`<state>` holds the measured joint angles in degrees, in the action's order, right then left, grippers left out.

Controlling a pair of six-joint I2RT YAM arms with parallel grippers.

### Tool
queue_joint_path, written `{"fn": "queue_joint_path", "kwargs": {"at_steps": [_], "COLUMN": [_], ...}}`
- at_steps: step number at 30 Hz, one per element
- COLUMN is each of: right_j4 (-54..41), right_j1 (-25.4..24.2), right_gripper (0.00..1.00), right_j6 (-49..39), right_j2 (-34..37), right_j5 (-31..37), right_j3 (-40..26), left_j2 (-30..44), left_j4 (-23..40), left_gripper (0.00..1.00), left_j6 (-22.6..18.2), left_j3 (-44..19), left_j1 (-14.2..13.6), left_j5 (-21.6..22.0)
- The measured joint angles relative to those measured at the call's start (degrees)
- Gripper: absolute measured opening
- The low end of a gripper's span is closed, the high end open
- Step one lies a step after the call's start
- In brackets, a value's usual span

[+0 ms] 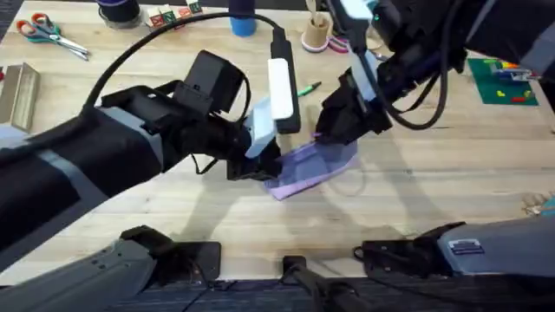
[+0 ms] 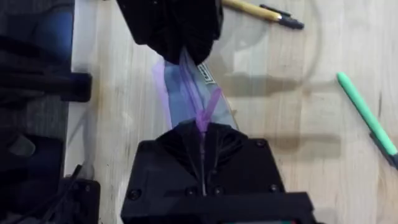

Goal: Unzip the bag, pick up the pens from the table one at a time and place them inside, then zip the bag closed.

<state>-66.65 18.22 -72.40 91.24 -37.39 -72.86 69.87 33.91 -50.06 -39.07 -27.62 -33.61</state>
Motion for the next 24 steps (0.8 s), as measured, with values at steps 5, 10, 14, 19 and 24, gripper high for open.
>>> {"fn": "queue_joint_path", "kwargs": {"at_steps": [5,10,14,19,24], "right_j4": [0.42,1.68,3.54,4.94,5.46], "right_j1": [3.71,6.86,8.04,9.28,11.51], "right_gripper": [0.032,0.033,0.033,0.033,0.033], "right_j6": [0.0,1.44,2.71,3.73,4.54], "right_j2": [0.0,0.0,0.0,0.67,2.63], "right_j5": [0.03,0.07,-0.08,-1.24,-2.91], "right_j3": [0.0,0.0,0.0,0.0,0.0], "left_j2": [0.0,0.0,0.0,0.0,0.0], "left_j4": [0.15,0.2,0.2,0.37,0.37], "left_gripper": [0.042,0.041,0.041,0.042,0.041], "left_j6": [0.0,0.0,0.0,0.0,0.0], "left_j3": [0.0,0.0,0.0,0.0,0.0], "left_j1": [0.0,0.0,0.0,0.07,0.11], "left_j5": [-0.02,0.02,0.16,0.33,0.27]}}
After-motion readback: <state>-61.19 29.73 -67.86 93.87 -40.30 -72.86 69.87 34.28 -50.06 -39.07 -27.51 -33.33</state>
